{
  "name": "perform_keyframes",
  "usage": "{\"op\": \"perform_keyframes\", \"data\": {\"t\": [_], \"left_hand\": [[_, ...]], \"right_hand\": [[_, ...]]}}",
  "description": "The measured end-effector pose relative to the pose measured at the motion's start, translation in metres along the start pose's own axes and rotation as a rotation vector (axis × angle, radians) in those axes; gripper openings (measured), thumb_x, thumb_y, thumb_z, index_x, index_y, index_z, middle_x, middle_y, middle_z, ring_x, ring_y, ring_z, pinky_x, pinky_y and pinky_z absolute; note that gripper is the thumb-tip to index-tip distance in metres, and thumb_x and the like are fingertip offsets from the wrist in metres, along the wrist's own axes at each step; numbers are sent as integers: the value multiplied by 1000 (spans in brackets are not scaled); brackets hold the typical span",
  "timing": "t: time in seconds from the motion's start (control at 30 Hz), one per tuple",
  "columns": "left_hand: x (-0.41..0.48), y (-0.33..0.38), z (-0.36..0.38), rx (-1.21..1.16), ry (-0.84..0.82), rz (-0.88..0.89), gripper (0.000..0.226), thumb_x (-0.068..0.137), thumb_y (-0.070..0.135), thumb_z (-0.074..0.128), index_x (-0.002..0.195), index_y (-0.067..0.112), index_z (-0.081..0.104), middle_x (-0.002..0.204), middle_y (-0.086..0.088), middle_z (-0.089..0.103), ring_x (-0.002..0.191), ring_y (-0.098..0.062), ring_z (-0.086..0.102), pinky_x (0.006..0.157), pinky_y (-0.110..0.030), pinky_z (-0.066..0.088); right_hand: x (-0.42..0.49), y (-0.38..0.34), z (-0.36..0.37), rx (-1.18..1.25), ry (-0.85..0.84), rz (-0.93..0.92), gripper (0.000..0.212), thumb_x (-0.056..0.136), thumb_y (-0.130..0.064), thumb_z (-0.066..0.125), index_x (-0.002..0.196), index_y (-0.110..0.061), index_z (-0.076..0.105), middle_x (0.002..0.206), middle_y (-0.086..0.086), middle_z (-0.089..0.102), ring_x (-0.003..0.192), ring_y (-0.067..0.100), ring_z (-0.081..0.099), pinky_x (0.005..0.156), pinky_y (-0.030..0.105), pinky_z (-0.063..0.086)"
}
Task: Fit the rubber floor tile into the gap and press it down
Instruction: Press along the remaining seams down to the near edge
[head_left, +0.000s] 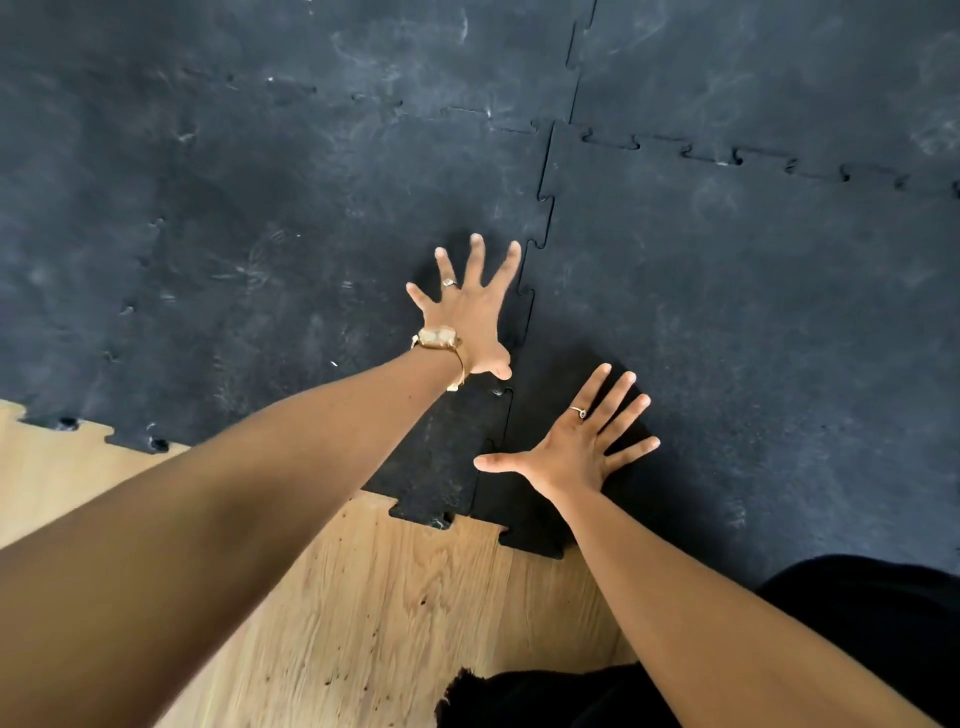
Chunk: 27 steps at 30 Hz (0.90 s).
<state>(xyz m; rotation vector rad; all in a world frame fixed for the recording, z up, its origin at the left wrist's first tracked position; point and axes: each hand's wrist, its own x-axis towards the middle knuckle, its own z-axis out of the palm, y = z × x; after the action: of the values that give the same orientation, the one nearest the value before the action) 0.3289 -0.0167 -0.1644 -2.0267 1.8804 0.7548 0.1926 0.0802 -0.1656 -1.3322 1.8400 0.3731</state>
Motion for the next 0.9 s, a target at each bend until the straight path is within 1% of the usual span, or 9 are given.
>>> {"op": "perform_keyframes", "data": {"t": [0.07, 0.13, 0.2, 0.37, 0.43, 0.53, 0.63, 0.77, 0.9], "left_hand": [[-6, 0, 1, 41, -5, 51, 135, 60, 30, 84, 150, 41, -15, 161, 0, -23, 144, -47, -16, 106, -77, 11], [-10, 0, 1, 65, -36, 67, 126, 65, 36, 81, 152, 41, -10, 161, 0, -22, 144, -46, -18, 108, -76, 9], [-11, -1, -3, 81, -71, 85, 125, 66, 42, 82, 152, 41, -9, 160, 0, -25, 144, -46, -19, 108, -76, 8], [-16, -4, -11, 154, -158, 122, 148, 50, 49, 92, 151, 38, -17, 158, -1, -31, 142, -47, -24, 106, -76, 6], [-18, -2, -10, 136, -150, 103, 149, 50, 43, 94, 151, 37, -16, 159, -2, -29, 142, -47, -22, 107, -75, 7], [-23, 12, -4, 40, -133, 27, 144, 56, 22, 93, 152, 36, -13, 159, -1, -28, 144, -46, -19, 110, -73, 7], [-25, 24, -1, -42, -111, -53, 139, 59, 5, 90, 153, 36, -8, 159, -1, -28, 145, -45, -19, 108, -75, 7], [-25, 22, -6, -70, -120, -48, 133, 61, 2, 89, 154, 34, -2, 160, -2, -24, 145, -45, -18, 107, -76, 9], [-24, 23, -5, -60, -123, -41, 130, 65, 0, 85, 154, 33, -4, 160, -2, -25, 144, -46, -18, 107, -76, 9]], "right_hand": [[-3, -3, -5, 9, -28, 23, 176, 26, -84, 75, 127, -20, -55, 129, 5, -64, 120, 31, -56, 93, 62, -33], [-5, -5, -8, 14, -50, 30, 177, 27, -83, 77, 124, -20, -57, 126, 6, -66, 119, 32, -57, 94, 63, -31], [-8, -5, -10, 20, -64, 26, 177, 28, -82, 77, 123, -19, -58, 125, 7, -67, 118, 34, -57, 94, 65, -30], [-9, 2, -11, 16, -105, -3, 177, 30, -79, 80, 122, -16, -58, 125, 11, -66, 115, 36, -59, 93, 68, -29], [-8, 4, -12, 0, -130, -15, 178, 30, -75, 83, 120, -16, -59, 123, 12, -67, 112, 36, -60, 92, 68, -29], [-7, 5, -12, -28, -144, -6, 181, 27, -71, 86, 116, -16, -61, 119, 12, -69, 109, 37, -62, 88, 67, -32], [-4, 4, -9, -38, -141, 4, 182, 23, -72, 86, 113, -19, -63, 118, 11, -70, 109, 36, -62, 87, 67, -33], [-2, 2, -7, -46, -140, 20, 182, 21, -72, 86, 112, -20, -63, 117, 10, -71, 108, 36, -63, 87, 68, -33], [-2, 1, -8, -56, -149, 37, 181, 22, -72, 86, 109, -19, -65, 115, 11, -71, 107, 37, -63, 86, 68, -32]]}}
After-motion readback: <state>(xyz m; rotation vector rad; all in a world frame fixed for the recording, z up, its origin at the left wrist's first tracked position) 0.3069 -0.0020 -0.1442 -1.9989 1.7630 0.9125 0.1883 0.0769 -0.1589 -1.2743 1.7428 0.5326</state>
